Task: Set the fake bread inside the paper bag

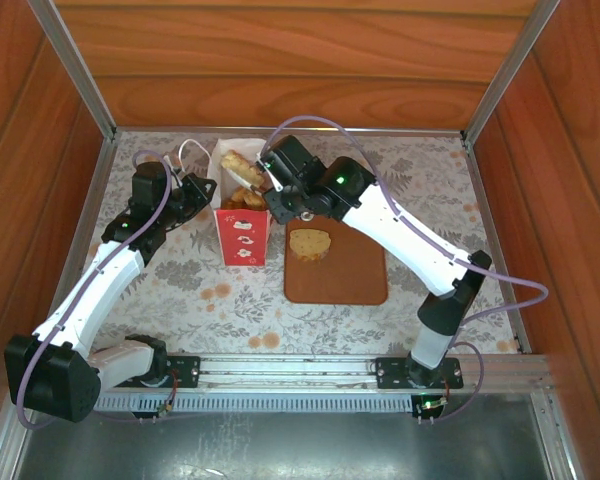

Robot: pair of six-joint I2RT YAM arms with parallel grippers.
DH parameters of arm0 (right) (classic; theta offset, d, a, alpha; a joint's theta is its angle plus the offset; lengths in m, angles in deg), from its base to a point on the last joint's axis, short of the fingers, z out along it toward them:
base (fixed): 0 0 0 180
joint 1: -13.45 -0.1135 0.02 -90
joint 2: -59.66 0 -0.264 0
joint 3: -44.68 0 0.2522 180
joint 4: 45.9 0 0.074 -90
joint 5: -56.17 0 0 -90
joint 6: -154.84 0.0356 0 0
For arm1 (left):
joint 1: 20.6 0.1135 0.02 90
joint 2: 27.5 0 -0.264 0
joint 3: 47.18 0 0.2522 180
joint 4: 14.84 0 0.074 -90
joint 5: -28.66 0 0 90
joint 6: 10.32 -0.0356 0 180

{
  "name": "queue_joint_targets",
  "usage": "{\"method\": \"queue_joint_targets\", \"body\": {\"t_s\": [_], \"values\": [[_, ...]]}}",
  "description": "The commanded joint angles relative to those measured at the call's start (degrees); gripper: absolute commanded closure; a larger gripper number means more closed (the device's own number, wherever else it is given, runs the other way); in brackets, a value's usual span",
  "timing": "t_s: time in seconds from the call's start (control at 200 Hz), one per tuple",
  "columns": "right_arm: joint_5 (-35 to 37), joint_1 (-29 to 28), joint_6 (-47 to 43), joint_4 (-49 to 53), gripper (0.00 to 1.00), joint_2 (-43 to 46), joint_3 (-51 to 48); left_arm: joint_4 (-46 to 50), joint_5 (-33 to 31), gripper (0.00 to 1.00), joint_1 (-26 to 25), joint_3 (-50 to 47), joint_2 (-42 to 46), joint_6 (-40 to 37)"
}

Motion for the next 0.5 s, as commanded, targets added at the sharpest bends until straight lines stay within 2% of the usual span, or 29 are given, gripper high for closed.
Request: {"method": "queue_joint_targets", "body": {"t_s": [0.0,0.1,0.145,0.31,0.38,0.495], "values": [[-2.16,-0.43,-0.38,-4.02,0.48,6.92,-1.00,-0.18,-0.31,0.86,-0.36,0.09,1.33,0.43],[-2.87,-0.42,-0.03,-5.65,0.48,10.79,-3.05,-0.09,-0.31,0.85,-0.36,0.18,1.42,0.45],[-2.57,-0.42,0.36,-5.95,0.48,12.58,-3.96,0.02,-0.38,0.82,-0.36,0.26,1.62,0.36],[1.93,-0.38,1.35,-5.09,0.48,20.34,-8.30,1.26,-0.92,0.74,-0.36,1.30,2.80,-1.09],[5.85,-0.10,2.57,-2.71,0.46,23.52,-10.07,2.24,-1.83,0.65,-0.29,2.00,3.57,-2.48],[10.52,1.94,5.96,2.40,0.44,28.30,-13.16,3.98,-3.76,0.45,-0.27,3.61,5.12,-6.34]]}}
